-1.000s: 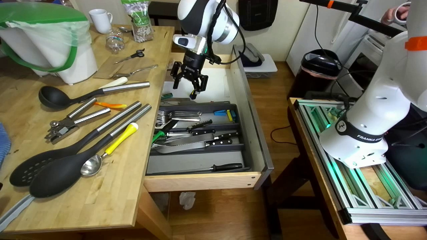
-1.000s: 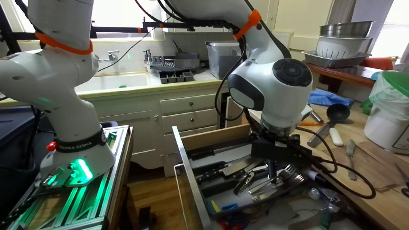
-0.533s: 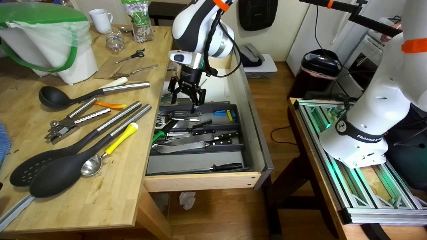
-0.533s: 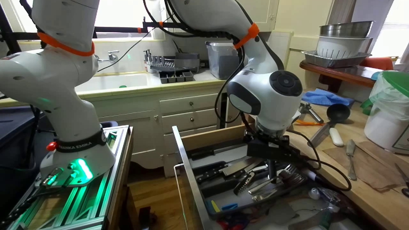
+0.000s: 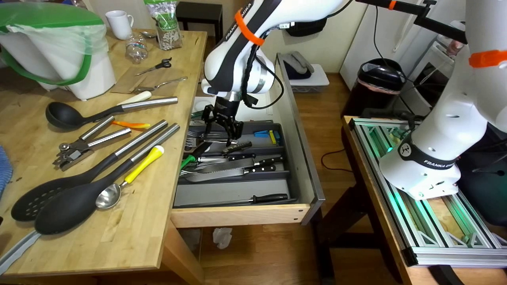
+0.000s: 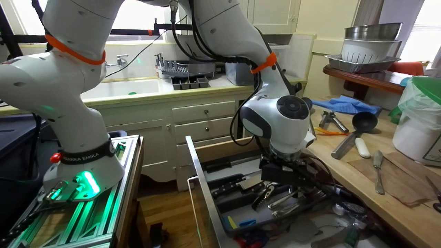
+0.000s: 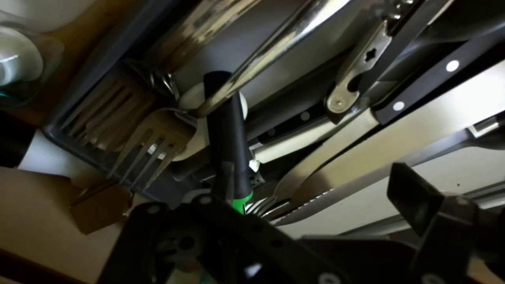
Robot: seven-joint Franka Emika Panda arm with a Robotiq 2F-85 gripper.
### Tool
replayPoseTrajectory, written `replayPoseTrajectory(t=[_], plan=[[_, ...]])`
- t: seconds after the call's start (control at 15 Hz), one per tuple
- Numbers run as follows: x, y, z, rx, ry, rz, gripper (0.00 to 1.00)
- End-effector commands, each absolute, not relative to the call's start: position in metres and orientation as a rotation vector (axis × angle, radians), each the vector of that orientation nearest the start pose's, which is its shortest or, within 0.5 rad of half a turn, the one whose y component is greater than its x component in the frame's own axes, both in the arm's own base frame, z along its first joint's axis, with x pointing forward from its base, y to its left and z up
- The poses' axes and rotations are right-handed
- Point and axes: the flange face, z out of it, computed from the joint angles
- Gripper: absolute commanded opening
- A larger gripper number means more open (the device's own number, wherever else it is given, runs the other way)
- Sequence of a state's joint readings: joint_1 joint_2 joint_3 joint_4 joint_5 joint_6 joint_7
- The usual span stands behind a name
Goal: Take a peeler out of the open drawer and put it on the counter
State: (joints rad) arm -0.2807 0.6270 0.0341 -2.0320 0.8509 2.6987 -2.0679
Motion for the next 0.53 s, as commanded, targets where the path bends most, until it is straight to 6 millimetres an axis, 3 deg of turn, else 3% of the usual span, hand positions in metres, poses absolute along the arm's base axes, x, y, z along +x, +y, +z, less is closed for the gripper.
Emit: replayPoseTrajectory(t=[0.0,0.47], plan=[[0.576,-0.169,0.114,-2.597,-1.505,-0.635,1.0],[0.608,-0.168,0.097,-2.499,-1.55,-0.791,1.0]])
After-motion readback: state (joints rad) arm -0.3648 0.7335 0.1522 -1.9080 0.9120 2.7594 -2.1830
